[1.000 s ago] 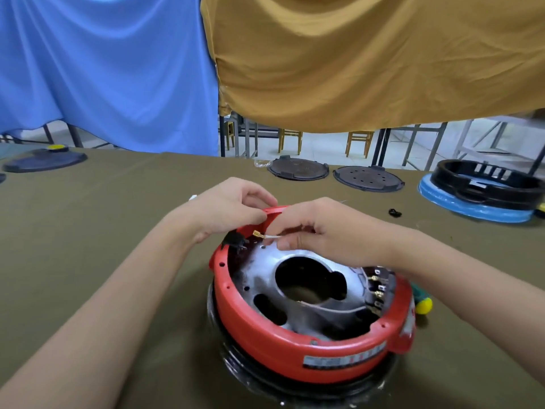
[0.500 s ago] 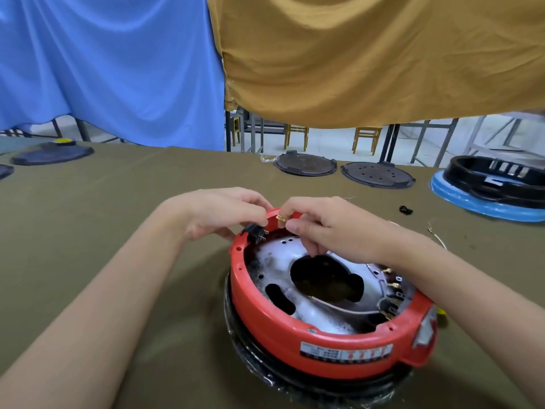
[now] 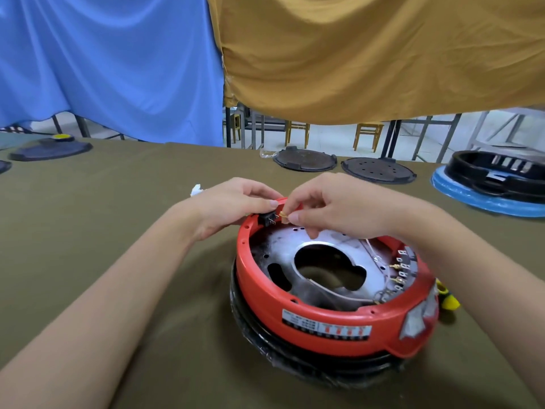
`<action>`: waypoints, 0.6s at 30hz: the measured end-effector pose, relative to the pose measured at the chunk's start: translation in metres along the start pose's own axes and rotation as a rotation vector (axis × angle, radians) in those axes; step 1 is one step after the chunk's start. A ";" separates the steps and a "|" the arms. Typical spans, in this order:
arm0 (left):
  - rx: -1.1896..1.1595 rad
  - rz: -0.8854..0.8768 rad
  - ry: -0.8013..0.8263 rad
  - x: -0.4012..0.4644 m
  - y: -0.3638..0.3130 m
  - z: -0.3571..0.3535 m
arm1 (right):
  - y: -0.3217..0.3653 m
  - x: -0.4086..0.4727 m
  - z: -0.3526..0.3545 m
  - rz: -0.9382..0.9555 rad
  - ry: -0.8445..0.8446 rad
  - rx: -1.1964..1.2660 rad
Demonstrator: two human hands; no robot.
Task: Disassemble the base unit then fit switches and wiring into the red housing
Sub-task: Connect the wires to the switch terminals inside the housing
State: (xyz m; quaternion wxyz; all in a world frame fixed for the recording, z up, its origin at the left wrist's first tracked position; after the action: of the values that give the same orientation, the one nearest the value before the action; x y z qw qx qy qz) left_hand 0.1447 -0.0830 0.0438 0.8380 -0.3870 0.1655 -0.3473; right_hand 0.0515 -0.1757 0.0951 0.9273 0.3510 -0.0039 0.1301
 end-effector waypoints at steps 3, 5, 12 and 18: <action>-0.002 -0.003 0.006 0.002 0.003 -0.002 | -0.007 0.004 -0.011 -0.028 0.003 -0.062; -0.009 -0.002 0.012 0.003 0.004 -0.002 | -0.010 0.005 -0.010 -0.039 -0.021 -0.082; -0.045 -0.003 0.007 0.001 0.002 -0.003 | -0.012 0.005 -0.013 -0.029 -0.083 -0.124; -0.042 0.011 -0.014 0.000 0.001 -0.003 | -0.017 0.008 -0.012 -0.029 -0.091 -0.172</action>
State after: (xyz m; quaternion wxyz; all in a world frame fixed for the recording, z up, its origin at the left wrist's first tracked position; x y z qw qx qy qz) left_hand 0.1434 -0.0835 0.0412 0.8328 -0.4061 0.1690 -0.3361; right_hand 0.0620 -0.1776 0.0757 0.9546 0.2756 -0.0521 0.0998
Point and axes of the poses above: each hand's wrist, its own x-axis towards the middle knuckle, its own z-axis out of the back of the hand, y = z × x, the point moved 9 cm from there along x, towards the middle knuckle, and after that the axes turned 15 degrees about x, right-handed, at the moved point
